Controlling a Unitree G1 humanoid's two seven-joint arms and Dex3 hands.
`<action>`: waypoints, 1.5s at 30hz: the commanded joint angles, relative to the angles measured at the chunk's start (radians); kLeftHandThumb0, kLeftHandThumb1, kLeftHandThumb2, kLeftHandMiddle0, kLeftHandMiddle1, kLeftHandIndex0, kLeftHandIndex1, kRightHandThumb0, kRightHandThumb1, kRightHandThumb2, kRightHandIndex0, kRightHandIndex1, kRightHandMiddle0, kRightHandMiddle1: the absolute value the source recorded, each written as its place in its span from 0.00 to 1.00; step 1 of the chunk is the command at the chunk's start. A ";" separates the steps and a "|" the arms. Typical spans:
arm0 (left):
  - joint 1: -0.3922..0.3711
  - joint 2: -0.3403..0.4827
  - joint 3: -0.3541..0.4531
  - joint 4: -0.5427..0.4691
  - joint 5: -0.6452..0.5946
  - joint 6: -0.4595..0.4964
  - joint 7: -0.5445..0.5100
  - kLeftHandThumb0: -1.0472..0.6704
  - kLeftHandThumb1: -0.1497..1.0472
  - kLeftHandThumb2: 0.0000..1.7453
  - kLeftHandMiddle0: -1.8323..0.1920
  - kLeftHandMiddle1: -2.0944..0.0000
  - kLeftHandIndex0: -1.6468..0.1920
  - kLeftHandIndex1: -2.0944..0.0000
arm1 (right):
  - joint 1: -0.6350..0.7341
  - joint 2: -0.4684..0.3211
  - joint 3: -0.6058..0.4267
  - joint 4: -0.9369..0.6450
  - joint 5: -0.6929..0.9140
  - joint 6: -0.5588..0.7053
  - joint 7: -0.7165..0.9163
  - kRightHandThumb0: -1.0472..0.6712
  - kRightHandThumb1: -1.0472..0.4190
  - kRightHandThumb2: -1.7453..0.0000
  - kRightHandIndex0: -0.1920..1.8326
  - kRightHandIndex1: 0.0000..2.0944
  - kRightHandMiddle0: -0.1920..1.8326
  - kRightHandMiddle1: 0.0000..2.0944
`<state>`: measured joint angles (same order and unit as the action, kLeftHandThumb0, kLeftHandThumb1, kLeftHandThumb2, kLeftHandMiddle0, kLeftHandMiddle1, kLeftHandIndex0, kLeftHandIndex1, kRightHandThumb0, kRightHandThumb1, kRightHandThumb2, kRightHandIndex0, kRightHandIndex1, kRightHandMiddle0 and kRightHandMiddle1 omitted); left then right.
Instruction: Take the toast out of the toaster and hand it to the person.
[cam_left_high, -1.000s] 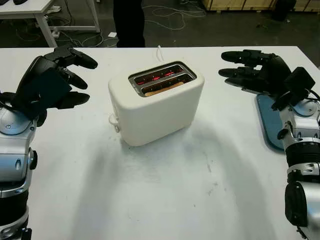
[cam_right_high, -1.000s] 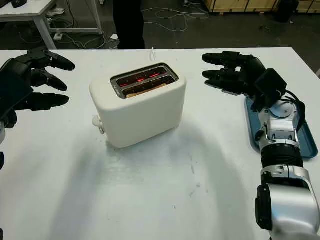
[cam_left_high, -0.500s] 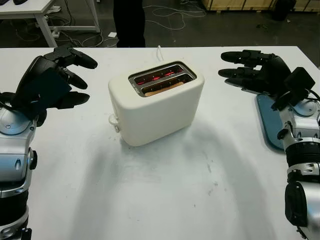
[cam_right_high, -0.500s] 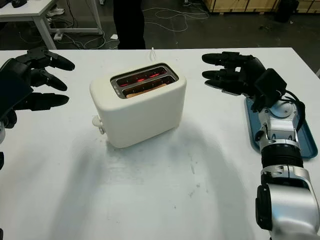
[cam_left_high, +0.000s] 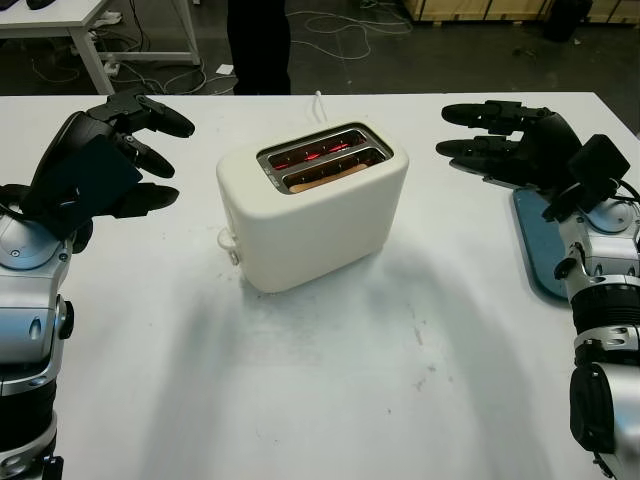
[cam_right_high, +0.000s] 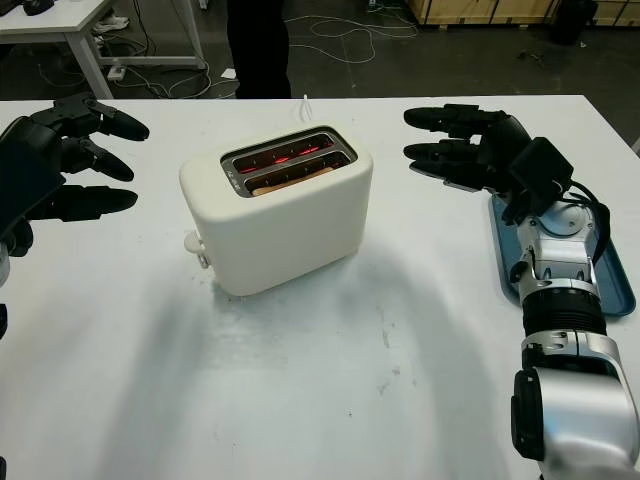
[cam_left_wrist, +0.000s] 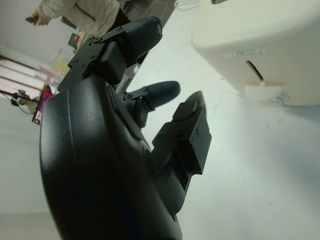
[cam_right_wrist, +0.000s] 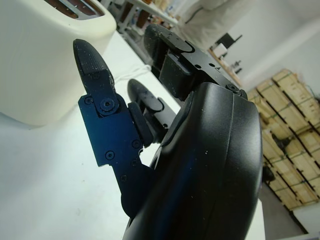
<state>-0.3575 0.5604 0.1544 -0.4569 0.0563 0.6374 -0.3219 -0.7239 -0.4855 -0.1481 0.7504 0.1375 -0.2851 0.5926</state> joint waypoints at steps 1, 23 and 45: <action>-0.009 -0.002 0.008 0.001 -0.014 -0.012 -0.002 0.88 0.89 0.12 0.72 0.32 0.72 0.48 | 0.000 0.002 0.000 -0.001 -0.001 0.005 -0.005 0.33 0.20 1.00 0.57 0.01 0.51 0.01; -0.012 0.000 0.001 0.004 -0.006 -0.016 0.002 0.89 0.89 0.12 0.72 0.32 0.72 0.47 | -0.006 0.009 -0.004 0.018 0.007 -0.010 0.004 0.32 0.20 1.00 0.58 0.01 0.53 0.00; -0.007 0.001 0.011 -0.004 -0.016 -0.010 -0.005 0.88 0.89 0.13 0.73 0.31 0.73 0.46 | -0.001 0.006 -0.005 0.014 0.008 -0.012 0.009 0.33 0.20 1.00 0.58 0.00 0.52 0.00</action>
<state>-0.3576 0.5599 0.1562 -0.4542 0.0556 0.6307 -0.3219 -0.7244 -0.4848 -0.1495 0.7702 0.1409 -0.2853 0.6029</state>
